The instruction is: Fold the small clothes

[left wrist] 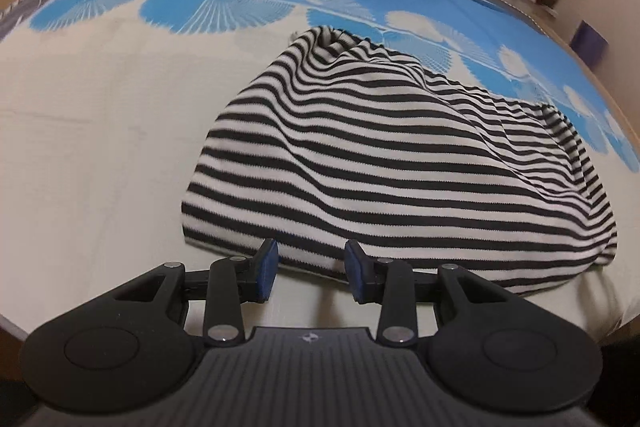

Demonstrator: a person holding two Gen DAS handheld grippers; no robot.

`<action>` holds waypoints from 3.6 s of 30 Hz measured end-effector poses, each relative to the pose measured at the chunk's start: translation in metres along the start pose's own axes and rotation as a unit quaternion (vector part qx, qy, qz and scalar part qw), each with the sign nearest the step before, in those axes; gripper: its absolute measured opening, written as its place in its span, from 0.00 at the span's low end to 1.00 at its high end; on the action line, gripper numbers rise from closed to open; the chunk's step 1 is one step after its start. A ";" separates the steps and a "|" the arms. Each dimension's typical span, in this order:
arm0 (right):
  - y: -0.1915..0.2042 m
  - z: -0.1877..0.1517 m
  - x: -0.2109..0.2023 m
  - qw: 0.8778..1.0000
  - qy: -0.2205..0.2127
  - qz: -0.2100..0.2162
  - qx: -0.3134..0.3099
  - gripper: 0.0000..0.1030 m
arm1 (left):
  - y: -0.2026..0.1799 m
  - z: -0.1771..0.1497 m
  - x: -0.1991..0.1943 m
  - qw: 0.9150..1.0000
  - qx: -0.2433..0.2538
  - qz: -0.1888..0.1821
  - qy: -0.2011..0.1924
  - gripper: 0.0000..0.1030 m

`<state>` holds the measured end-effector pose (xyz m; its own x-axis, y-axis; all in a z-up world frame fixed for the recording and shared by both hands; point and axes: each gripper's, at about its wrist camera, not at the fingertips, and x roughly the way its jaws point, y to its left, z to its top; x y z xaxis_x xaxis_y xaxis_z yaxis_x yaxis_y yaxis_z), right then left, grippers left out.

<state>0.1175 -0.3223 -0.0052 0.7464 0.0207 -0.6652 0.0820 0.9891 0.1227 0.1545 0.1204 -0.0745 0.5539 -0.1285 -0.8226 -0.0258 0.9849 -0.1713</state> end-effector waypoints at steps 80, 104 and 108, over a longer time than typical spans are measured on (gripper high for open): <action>-0.078 0.026 -0.007 0.988 -0.075 -0.044 0.127 0.42 | -0.259 0.028 -0.005 0.960 0.165 -0.220 -0.053 0.05; -0.041 0.066 0.092 0.974 0.095 0.188 0.077 0.42 | -0.106 0.037 0.004 0.985 0.127 -0.119 -0.006 0.57; -0.027 0.065 0.106 0.973 0.114 0.180 0.089 0.42 | -0.101 0.041 0.007 0.989 0.064 -0.133 -0.003 0.71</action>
<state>0.2375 -0.3562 -0.0314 0.5841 0.4122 -0.6992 -0.0294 0.8716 0.4893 0.1949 0.0252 -0.0411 0.5314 -0.3842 -0.7550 0.2273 0.9232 -0.3099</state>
